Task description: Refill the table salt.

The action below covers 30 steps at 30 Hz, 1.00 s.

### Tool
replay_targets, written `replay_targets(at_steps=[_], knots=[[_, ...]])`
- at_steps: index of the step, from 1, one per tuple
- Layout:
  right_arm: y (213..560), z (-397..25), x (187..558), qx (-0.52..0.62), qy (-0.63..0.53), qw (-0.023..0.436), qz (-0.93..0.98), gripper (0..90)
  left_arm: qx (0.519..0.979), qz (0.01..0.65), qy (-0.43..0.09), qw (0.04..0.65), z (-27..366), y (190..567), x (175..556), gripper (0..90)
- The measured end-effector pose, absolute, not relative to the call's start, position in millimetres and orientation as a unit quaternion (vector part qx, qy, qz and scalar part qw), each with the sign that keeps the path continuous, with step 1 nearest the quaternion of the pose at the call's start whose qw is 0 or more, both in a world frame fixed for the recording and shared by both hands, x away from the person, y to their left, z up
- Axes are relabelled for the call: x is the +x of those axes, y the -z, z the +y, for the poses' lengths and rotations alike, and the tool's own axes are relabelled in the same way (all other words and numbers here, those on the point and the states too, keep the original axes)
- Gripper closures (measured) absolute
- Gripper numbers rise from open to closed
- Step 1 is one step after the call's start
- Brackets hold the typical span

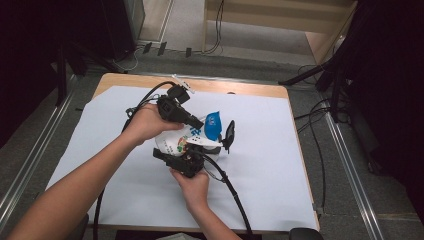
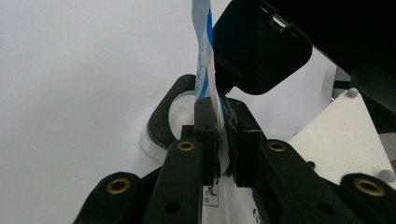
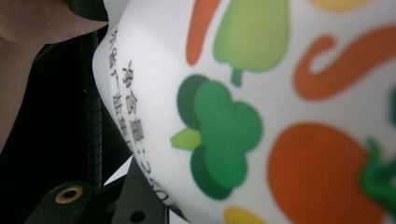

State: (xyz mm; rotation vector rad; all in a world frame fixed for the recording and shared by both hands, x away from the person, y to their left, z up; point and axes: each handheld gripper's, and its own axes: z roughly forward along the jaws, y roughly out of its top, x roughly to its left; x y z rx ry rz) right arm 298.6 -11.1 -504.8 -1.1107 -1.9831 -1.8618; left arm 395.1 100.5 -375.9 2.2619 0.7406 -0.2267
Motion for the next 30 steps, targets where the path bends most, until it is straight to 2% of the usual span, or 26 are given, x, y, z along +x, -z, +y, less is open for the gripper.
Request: replay_targets(at_steps=[13, 30], knots=[[504.7, -11.0, 298.2, -0.375, 0.632, 0.109, -0.669, 66.7, 0.877, 0.291, 0.089, 0.372, 103.8, 375.6, 394.3, 83.7], [503.3, -12.1, 297.8, -0.380, 0.628, 0.098, -0.672, 66.9, 0.875, 0.292, 0.087, 0.377, 104.4, 375.5, 393.0, 83.9]])
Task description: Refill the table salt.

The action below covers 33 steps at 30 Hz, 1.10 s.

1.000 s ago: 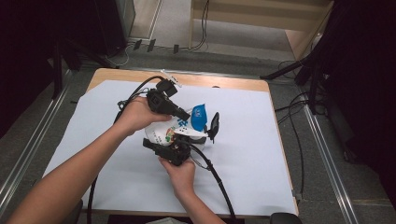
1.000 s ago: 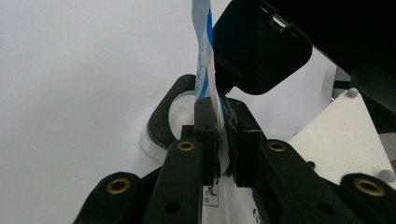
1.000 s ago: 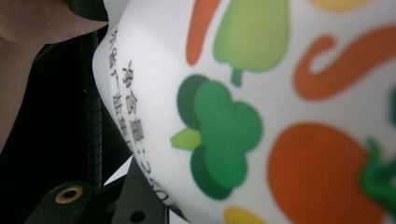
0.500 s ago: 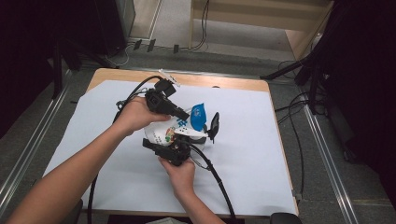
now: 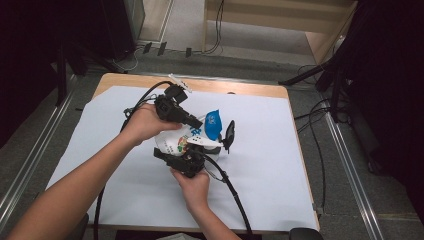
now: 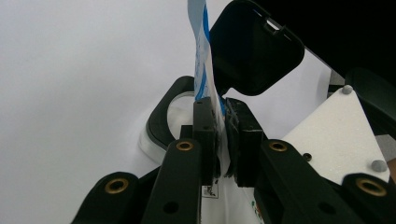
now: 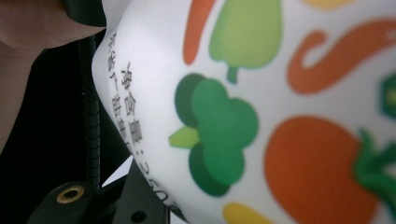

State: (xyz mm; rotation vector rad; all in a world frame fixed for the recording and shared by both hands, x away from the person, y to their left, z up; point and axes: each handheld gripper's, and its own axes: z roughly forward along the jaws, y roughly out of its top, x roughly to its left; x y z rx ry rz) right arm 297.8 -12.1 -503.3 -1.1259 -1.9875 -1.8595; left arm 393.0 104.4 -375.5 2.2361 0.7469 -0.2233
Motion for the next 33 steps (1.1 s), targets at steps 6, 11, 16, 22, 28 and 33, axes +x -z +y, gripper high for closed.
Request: replay_targets(at_steps=[6, 11, 16, 22, 28, 33], knots=[[503.1, -13.1, 298.2, -0.389, 0.622, 0.102, -0.671, 67.0, 0.875, 0.295, 0.088, 0.374, 102.5, 376.4, 394.5, 84.0], [502.3, -13.0, 298.4, -0.388, 0.629, 0.111, -0.664, 67.1, 0.875, 0.295, 0.088, 0.375, 103.6, 374.0, 394.6, 83.8], [501.5, -12.7, 297.7, -0.388, 0.631, 0.112, -0.662, 67.2, 0.875, 0.294, 0.087, 0.375, 103.9, 372.9, 394.1, 83.8], [501.4, -12.7, 298.0, -0.389, 0.632, 0.112, -0.660, 67.2, 0.875, 0.295, 0.086, 0.374, 103.8, 372.3, 394.8, 83.8], [500.5, -12.9, 298.0, -0.390, 0.636, 0.120, -0.655, 67.3, 0.874, 0.296, 0.086, 0.374, 103.6, 370.8, 394.8, 83.8], [500.5, -13.0, 298.2, -0.389, 0.636, 0.119, -0.656, 67.3, 0.875, 0.296, 0.086, 0.373, 103.4, 370.9, 394.8, 84.0]])
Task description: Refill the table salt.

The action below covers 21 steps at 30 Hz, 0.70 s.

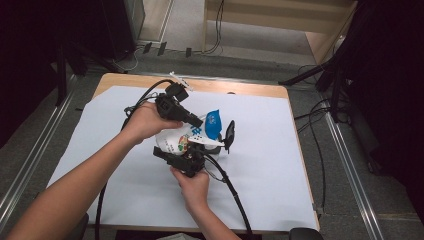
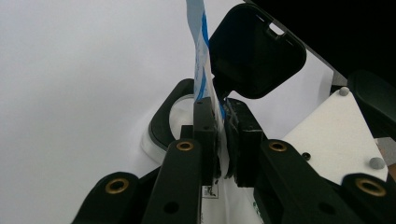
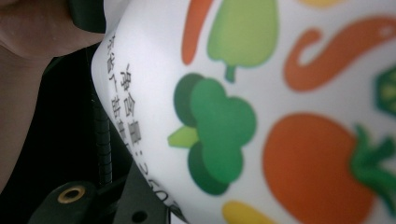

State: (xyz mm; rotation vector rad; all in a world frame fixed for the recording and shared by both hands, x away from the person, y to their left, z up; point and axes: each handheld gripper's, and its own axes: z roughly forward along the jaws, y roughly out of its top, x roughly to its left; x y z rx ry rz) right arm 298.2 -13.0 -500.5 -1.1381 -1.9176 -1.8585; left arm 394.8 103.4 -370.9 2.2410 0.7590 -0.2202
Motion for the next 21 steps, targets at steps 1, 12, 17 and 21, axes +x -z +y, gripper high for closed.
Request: replay_targets(at_steps=[1, 12, 17, 21], knots=[[500.6, -13.0, 298.3, -0.389, 0.635, 0.120, -0.656, 67.3, 0.875, 0.296, 0.086, 0.374, 103.4, 371.0, 394.8, 84.0], [499.0, -13.2, 298.7, -0.387, 0.636, 0.120, -0.657, 67.3, 0.874, 0.297, 0.088, 0.375, 105.0, 369.8, 395.4, 83.8], [498.5, -12.3, 298.8, -0.388, 0.635, 0.125, -0.656, 67.3, 0.873, 0.299, 0.089, 0.374, 106.0, 369.4, 395.6, 83.7], [497.8, -11.1, 299.2, -0.386, 0.634, 0.128, -0.658, 67.3, 0.873, 0.301, 0.088, 0.373, 107.0, 369.2, 395.5, 83.8]])
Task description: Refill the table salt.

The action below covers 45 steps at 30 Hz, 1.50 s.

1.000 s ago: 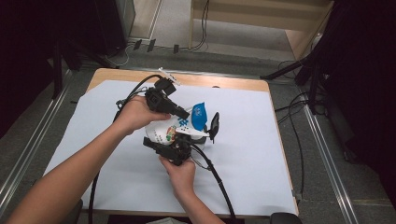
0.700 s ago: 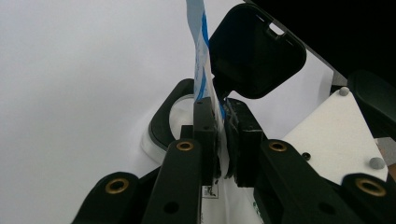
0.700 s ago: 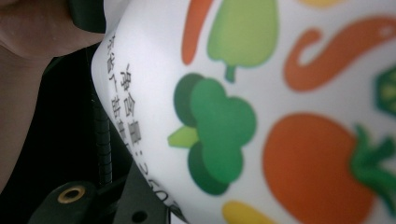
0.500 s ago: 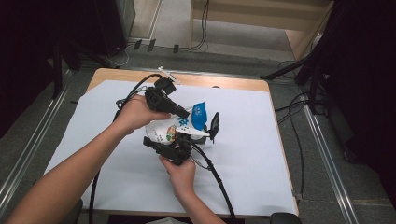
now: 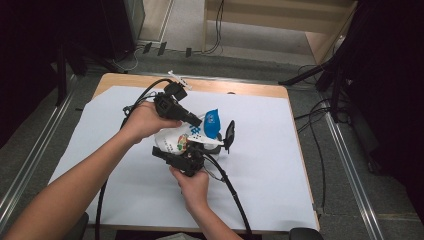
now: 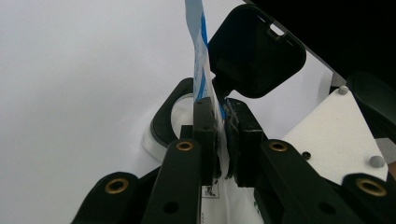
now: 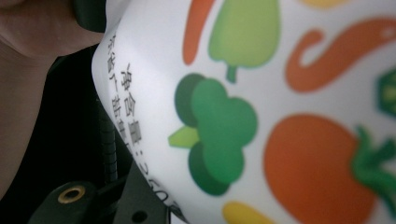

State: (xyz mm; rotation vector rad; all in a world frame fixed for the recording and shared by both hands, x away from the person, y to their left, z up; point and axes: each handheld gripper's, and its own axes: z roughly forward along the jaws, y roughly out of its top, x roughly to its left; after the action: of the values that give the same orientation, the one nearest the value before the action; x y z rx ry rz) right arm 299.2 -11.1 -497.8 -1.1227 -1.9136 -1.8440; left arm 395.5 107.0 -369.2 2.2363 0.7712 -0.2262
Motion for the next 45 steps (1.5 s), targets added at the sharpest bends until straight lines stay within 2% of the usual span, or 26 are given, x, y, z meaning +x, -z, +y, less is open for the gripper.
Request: replay_targets(at_steps=[45], knots=[[496.3, -8.4, 299.5, -0.386, 0.639, 0.129, -0.653, 67.6, 0.871, 0.302, 0.088, 0.378, 110.6, 366.8, 395.9, 83.9]])
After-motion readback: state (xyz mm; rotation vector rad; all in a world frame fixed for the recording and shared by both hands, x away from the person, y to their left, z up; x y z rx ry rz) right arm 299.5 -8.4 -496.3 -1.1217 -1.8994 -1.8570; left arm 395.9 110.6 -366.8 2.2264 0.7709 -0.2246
